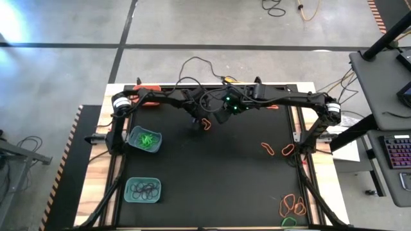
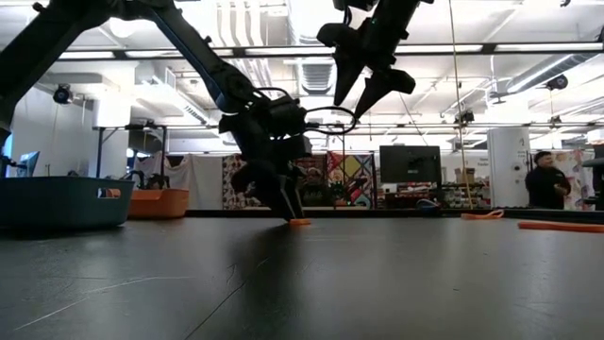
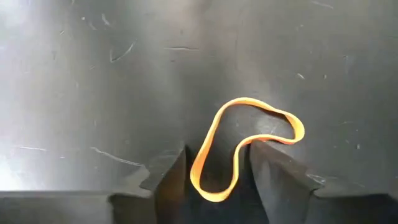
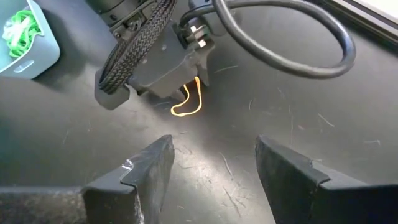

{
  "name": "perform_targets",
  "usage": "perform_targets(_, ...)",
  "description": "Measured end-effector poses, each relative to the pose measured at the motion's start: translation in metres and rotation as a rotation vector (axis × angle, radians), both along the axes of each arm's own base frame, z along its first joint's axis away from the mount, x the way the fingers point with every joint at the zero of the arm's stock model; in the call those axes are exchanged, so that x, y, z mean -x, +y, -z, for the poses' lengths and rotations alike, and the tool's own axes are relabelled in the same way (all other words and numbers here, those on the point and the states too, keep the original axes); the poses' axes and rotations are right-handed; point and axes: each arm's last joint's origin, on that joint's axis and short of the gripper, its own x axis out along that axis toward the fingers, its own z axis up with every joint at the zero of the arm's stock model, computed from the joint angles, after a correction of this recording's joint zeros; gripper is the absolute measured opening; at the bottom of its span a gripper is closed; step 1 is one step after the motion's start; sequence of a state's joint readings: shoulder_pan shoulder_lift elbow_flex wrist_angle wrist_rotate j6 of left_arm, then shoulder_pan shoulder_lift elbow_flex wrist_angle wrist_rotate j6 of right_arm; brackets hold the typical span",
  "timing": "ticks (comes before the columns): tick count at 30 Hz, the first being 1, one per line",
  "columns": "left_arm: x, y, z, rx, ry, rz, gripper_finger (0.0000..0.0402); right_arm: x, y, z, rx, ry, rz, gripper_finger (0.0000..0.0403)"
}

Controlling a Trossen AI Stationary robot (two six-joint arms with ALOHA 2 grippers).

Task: Sort rubber bands into baskets
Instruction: Put the orange rubber band into the orange bin

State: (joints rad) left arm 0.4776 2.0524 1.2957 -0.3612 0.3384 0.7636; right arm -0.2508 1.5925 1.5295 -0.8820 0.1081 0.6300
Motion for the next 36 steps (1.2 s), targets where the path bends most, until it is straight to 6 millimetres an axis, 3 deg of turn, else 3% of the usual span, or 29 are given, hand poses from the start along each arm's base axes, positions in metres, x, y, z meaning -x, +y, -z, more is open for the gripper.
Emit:
perform_targets(10,-0.004,-0.007,0.000,-0.052,0.028,-0.042,0.0009,-0.001,0.003,0.000,-0.004,0.000,-0.007,0.0217)
perform_targets(19,-0.002,-0.012,-0.007,0.006,0.066,-0.174,0.0001,0.002,0.005,0.001,-0.007,0.028,-0.017,0.0217)
perform_targets(22,0.006,-0.014,-0.023,0.011,0.097,-0.215,0.0001,0.009,0.007,-0.001,-0.017,0.067,-0.018,0.0217)
perform_targets(25,0.014,-0.016,-0.053,-0.052,0.066,-0.249,0.0000,0.018,0.009,-0.005,-0.023,0.104,-0.018,0.0217)
perform_targets(30,0.044,-0.015,-0.088,-0.106,0.123,-0.326,0.0000,0.033,0.012,-0.012,-0.008,0.161,-0.002,0.0216)
perform_targets(33,0.076,-0.007,-0.105,-0.090,0.151,-0.396,0.0000,0.042,0.015,-0.017,0.003,0.186,0.013,0.0216)
perform_targets(36,0.115,0.009,-0.108,-0.096,0.168,-0.555,0.0000,0.048,0.018,-0.022,0.021,0.192,0.026,0.0217)
